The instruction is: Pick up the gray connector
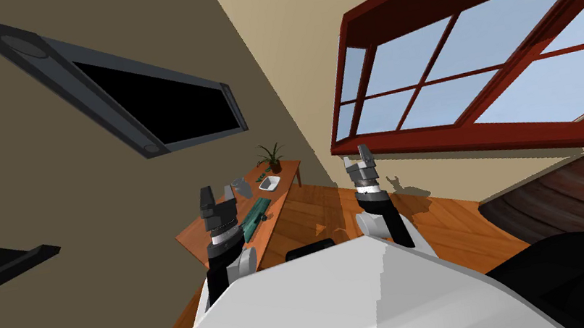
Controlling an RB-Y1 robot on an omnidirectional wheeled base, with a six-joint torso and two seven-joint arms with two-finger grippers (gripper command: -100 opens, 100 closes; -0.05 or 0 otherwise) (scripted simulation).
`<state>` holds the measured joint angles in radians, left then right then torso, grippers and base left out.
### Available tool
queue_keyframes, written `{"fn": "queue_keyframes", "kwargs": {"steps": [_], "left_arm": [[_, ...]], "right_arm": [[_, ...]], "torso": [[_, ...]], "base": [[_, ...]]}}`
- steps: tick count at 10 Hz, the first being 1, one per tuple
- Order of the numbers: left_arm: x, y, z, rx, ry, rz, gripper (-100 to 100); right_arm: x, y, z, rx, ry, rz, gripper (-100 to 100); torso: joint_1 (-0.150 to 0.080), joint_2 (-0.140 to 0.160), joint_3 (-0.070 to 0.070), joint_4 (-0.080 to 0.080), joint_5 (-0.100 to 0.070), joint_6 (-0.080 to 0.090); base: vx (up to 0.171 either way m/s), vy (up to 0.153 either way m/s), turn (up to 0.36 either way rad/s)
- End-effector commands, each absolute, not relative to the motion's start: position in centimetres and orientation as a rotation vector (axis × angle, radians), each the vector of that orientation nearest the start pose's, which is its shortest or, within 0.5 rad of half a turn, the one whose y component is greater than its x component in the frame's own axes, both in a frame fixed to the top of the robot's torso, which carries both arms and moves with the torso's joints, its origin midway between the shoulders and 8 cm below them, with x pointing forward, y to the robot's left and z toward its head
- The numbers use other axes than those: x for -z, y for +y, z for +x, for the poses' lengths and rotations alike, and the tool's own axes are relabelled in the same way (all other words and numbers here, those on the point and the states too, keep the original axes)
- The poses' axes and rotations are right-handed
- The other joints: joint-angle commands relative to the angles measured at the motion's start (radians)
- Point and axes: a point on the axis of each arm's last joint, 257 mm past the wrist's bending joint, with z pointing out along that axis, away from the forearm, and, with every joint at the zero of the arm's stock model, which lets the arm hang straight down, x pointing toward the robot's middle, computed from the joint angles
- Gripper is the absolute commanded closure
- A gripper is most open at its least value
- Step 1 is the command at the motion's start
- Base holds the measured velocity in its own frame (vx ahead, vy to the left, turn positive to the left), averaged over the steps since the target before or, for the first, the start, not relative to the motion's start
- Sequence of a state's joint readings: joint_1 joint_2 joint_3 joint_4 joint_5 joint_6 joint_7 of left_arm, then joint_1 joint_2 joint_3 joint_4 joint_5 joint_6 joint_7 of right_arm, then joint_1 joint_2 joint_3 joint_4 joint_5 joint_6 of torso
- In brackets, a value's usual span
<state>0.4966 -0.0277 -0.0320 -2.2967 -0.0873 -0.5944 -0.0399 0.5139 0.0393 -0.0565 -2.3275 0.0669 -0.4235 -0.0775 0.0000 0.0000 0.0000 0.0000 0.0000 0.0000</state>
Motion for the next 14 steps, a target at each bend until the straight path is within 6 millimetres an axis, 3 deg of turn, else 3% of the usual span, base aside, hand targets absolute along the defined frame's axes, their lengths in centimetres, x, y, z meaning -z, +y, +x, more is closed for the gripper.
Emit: {"fn": "queue_keyframes", "kwargs": {"steps": [1,5,10,13,14], "left_arm": [[-4.2,25.2,33.3,1.27,0.624,-0.504,-100],[-0.5,25.6,36.5,1.248,0.782,-0.536,-100],[6.4,28.6,41.5,1.177,0.947,-0.703,-100],[8.0,29.4,42.5,1.157,0.979,-0.75,-100],[9.6,30.1,43.3,1.139,1.005,-0.794,-100]], "right_arm": [[-2.7,-29.8,34.3,-1.256,0.621,0.704,0],[-2.7,-29.7,34.3,-1.256,0.621,0.704,0],[-2.7,-29.7,34.3,-1.256,0.621,0.704,0],[-2.7,-29.7,34.3,-1.256,0.621,0.704,0],[-2.7,-29.8,34.3,-1.256,0.621,0.704,0]], "torso": [[0.0,0.0,0.0,0.0,0.0,0.0],[-0.005,-0.001,0.0,0.0,-0.001,0.0],[-0.008,0.0,0.0,0.0,-0.002,0.0],[-0.004,0.0,0.0,0.0,-0.001,0.0],[-0.003,0.0,0.0,0.0,-0.001,0.0]], "base": [[0.003,-0.027,-0.011],[0.003,-0.079,-0.016],[0.003,-0.119,-0.02],[0.003,-0.054,-0.007],[-0.002,-0.045,-0.014]]}}
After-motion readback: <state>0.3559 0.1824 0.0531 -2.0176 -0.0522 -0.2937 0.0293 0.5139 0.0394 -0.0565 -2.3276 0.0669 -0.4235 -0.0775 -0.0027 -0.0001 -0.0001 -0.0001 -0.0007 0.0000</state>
